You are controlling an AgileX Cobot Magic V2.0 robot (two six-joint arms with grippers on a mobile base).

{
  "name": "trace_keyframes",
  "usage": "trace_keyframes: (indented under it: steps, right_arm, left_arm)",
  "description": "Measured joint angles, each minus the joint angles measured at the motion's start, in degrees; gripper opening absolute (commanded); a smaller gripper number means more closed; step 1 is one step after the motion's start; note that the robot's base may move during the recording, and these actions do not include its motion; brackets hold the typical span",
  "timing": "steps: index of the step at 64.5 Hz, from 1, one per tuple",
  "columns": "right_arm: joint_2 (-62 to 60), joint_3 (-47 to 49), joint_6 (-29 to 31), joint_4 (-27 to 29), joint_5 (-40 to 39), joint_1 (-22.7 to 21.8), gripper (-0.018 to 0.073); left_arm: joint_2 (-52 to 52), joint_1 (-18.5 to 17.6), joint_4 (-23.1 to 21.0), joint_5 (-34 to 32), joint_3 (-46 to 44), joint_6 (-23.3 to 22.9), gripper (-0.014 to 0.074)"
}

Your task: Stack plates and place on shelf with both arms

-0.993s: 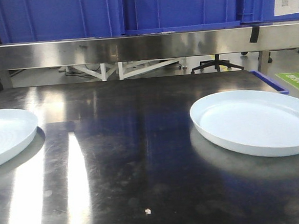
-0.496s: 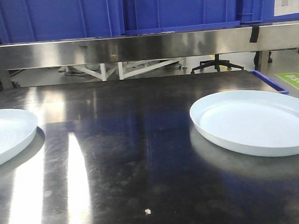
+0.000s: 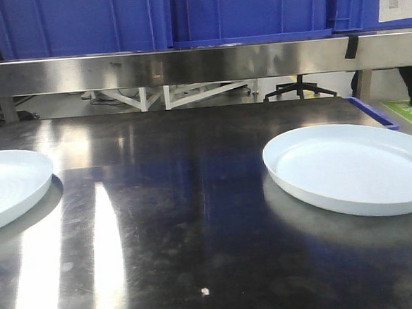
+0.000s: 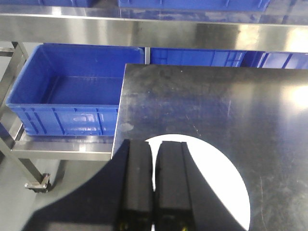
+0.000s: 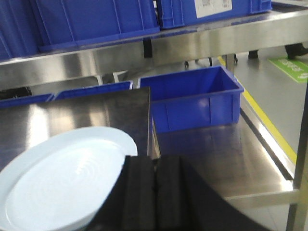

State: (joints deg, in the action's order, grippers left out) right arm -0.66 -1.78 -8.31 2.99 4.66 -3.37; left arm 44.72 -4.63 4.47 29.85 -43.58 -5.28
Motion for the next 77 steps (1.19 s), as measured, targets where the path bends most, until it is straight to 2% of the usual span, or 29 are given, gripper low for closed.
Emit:
trace_keyframes:
  steps: [10, 14, 19, 28, 34, 42, 53, 77]
  right_arm:
    - [0.0, 0.0, -2.83, 0.1, -11.86, 0.0, 0.0048]
    - [0.0, 0.36, -3.47, 0.1, -13.26, 0.0, 0.0048]
    - [0.0, 3.3, -3.96, 0.1, -8.52, 0.0, 0.0048]
    - [4.35, 14.1, -4.09, 0.1, 5.35, 0.0, 0.0048]
    - [12.08, 21.07, -4.09, 0.1, 13.65, 0.0, 0.0048]
    - [25.45, 29.74, -2.99, -0.26, 20.26, 0.0, 0.0048]
    - [39.77, 36.69, -0.59, -0.75, 19.7, 0.11, 0.0048]
    - [49.8, 37.13, -0.25, -0.82, 16.33, 0.11, 0.0048]
  left_arm:
    - [0.0, 0.0, 0.0, -0.46, 0.0, 0.0, 0.0087]
    - [0.0, 0.0, 0.0, -0.61, 0.0, 0.0, 0.0087]
    - [0.0, 0.0, 0.0, -0.73, 0.0, 0.0, 0.0087]
    - [0.09, 0.0, 0.0, -0.85, 0.0, 0.0, 0.0087]
    - [0.09, 0.0, 0.0, -0.85, 0.0, 0.0, 0.0087]
    - [0.09, 0.0, 0.0, -0.85, 0.0, 0.0, 0.0087]
    - [0.09, 0.0, -0.63, -0.3, 0.0, 0.0, 0.0087]
    - [0.09, -0.1, -0.86, 1.7, 0.0, 0.0, 0.0087]
